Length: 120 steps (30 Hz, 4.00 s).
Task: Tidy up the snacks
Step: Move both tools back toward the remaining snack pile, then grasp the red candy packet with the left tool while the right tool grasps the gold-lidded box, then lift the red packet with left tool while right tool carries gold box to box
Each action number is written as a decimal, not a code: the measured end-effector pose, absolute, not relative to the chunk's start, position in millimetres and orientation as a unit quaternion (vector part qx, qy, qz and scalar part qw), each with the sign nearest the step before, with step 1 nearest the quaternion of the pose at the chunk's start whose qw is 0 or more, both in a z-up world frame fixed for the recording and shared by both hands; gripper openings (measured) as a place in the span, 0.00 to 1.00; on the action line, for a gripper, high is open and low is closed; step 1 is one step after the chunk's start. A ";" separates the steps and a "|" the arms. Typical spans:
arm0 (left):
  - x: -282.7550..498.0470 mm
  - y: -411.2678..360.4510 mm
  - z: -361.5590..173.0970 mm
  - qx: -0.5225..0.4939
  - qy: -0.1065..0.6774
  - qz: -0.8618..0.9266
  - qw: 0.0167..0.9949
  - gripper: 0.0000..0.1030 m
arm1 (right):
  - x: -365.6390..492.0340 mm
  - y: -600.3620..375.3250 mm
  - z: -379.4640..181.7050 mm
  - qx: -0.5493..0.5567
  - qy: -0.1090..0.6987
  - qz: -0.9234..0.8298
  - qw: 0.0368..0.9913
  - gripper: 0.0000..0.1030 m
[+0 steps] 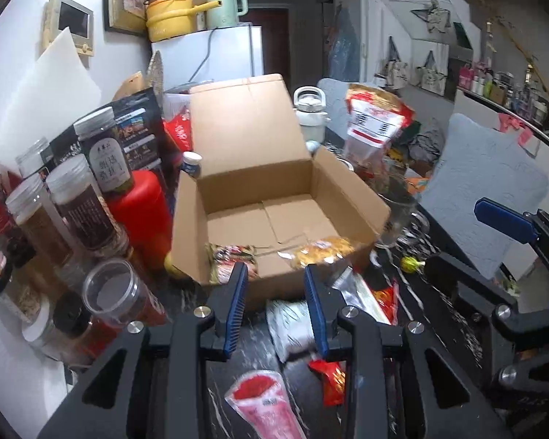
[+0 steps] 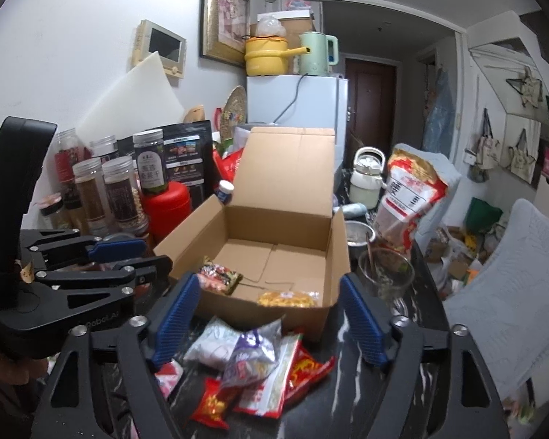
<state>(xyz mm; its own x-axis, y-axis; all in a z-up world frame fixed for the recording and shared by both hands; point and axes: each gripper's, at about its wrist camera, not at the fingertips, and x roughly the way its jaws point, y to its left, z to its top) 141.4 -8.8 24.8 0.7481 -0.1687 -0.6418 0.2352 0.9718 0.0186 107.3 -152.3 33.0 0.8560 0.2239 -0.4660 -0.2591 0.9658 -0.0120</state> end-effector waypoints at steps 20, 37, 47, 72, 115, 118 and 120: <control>86.3 -33.4 -25.4 0.046 0.379 -0.160 0.910 0.64 | 37.7 -175.5 -17.9 0.030 0.292 0.077 0.953 0.86; 95.2 -17.2 -88.2 0.046 0.432 -0.111 0.894 0.87 | 29.0 -175.4 -85.3 0.076 0.366 0.051 0.926 0.86; 105.0 -10.6 -104.7 0.032 0.449 -0.115 0.886 0.87 | 42.9 -178.5 -119.7 0.070 0.421 0.017 0.904 0.80; 144.9 -52.0 -125.6 0.024 0.482 -0.130 0.866 0.87 | 68.7 -203.5 -135.7 0.052 0.433 0.023 0.900 0.38; 95.1 -67.2 -136.4 0.069 0.452 -0.182 0.871 0.31 | 40.1 -200.4 -136.9 0.050 0.422 0.032 0.905 0.38; 94.9 -68.4 -136.2 0.064 0.451 -0.183 0.871 0.31 | 41.1 -200.7 -136.8 0.052 0.423 0.033 0.904 0.38; 96.4 -70.5 -136.5 0.068 0.450 -0.180 0.872 0.31 | 41.0 -200.6 -137.0 0.050 0.421 0.033 0.905 0.38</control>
<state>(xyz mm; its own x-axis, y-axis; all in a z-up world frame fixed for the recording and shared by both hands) 96.4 -70.5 -136.5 0.5299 -0.2531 -0.8094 0.3762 0.9255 -0.0431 41.0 -200.6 -137.0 0.6433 0.1015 -0.7589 -0.0170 0.9928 0.1184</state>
